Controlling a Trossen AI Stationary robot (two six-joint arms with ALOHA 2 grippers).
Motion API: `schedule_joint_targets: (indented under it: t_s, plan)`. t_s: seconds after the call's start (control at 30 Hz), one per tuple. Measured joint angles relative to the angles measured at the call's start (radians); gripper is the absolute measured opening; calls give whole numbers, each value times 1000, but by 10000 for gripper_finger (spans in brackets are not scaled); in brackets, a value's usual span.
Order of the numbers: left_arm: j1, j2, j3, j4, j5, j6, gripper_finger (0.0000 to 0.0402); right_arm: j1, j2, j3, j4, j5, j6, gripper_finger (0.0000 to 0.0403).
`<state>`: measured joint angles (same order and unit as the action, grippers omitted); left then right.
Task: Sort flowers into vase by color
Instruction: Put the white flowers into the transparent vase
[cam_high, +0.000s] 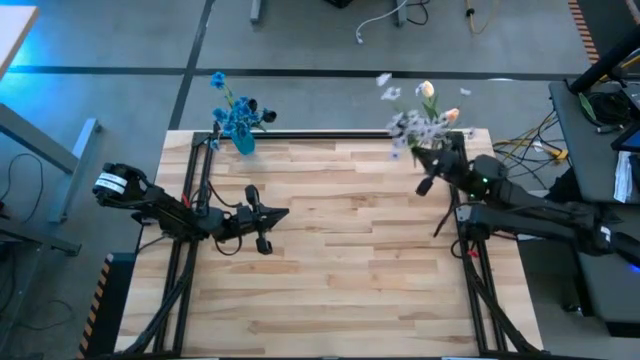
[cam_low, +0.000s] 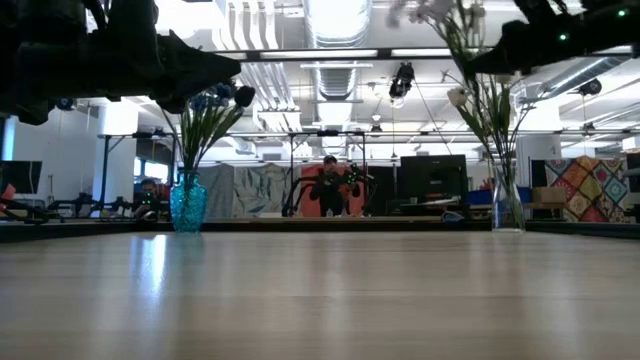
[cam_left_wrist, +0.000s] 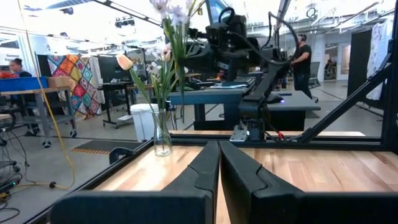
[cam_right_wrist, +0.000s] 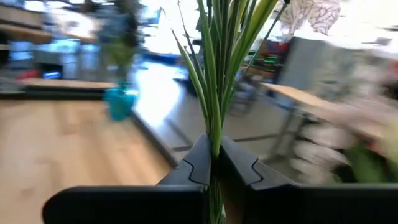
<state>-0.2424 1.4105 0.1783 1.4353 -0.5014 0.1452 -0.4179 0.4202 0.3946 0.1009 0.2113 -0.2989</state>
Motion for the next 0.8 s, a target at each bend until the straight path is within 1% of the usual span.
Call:
schedule_joint_targets:
  t_s: [0.1,0.17,0.27,0.4,0.53,0.63,0.7,0.8]
  plan:
    - [0,0,0,0,0,0,0,0,-97,-48,2,91,-7,9]
    - [0,0,0,-1,0,0,0,0,-168,-81,-1,132,-14,9]
    - [0,0,0,-2,0,0,0,0,-281,-116,-1,143,-26,9]
    - [0,0,0,-2,0,0,0,0,-413,-133,7,206,-44,9]
    - [0,0,0,-2,3,0,0,1,-401,-124,-3,308,-88,9]
    - [0,0,0,-2,6,0,0,0,-354,-106,55,379,-118,9]
    - [0,0,0,-2,6,0,0,0,-320,-106,108,436,-165,9]
    - [0,0,0,-2,7,0,0,0,-278,-108,219,458,-211,9]
